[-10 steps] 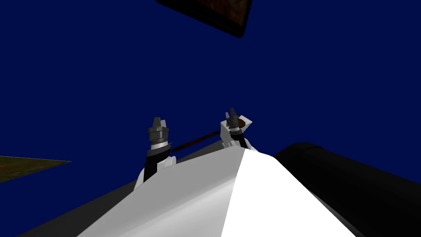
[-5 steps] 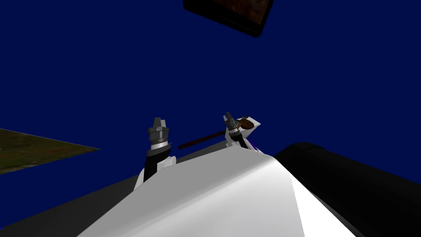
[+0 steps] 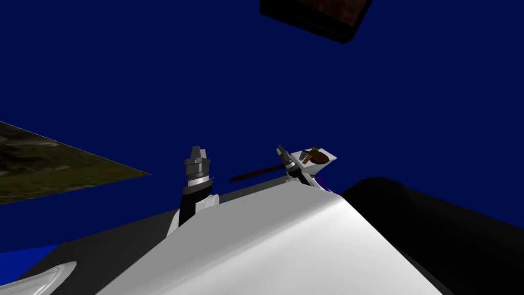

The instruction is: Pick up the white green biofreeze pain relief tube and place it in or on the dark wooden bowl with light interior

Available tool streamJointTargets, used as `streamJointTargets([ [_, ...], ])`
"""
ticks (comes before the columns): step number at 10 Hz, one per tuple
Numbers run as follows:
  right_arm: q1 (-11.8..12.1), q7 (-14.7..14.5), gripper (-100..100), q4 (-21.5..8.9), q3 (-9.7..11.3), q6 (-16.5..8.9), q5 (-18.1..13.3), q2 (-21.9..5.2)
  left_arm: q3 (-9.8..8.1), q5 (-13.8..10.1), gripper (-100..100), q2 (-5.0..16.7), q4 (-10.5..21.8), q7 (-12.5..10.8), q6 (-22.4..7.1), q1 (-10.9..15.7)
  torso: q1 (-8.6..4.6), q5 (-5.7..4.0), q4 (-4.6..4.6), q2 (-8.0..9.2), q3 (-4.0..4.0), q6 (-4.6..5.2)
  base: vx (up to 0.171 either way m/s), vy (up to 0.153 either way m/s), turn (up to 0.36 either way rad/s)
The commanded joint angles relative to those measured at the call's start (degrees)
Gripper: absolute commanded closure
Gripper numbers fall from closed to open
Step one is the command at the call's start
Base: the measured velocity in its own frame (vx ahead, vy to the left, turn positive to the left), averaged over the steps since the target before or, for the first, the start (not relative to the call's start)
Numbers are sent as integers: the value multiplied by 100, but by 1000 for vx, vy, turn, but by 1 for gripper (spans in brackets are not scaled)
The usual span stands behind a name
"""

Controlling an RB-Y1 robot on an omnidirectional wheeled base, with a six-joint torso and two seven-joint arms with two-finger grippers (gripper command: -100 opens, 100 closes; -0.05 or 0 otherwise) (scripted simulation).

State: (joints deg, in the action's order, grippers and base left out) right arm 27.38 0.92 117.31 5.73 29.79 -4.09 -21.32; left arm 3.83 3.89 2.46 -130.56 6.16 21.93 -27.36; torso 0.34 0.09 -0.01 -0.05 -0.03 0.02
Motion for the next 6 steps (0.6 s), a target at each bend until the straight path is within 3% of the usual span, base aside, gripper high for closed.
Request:
streamJointTargets([
  [1, 14, -17, -100, -190, 76, 17, -5, -286, 0, 0, 0, 0, 0, 0, 0, 0, 0, 0, 0, 0, 0, 0, 37, 84, 144],
  [6, 46, 4, -100, -576, 170, 103, -14, -992, 0, 0, 0, 0, 0, 0, 0, 1, -10, -3, 1, 6, 3, -2, 22, 69, 106],
])
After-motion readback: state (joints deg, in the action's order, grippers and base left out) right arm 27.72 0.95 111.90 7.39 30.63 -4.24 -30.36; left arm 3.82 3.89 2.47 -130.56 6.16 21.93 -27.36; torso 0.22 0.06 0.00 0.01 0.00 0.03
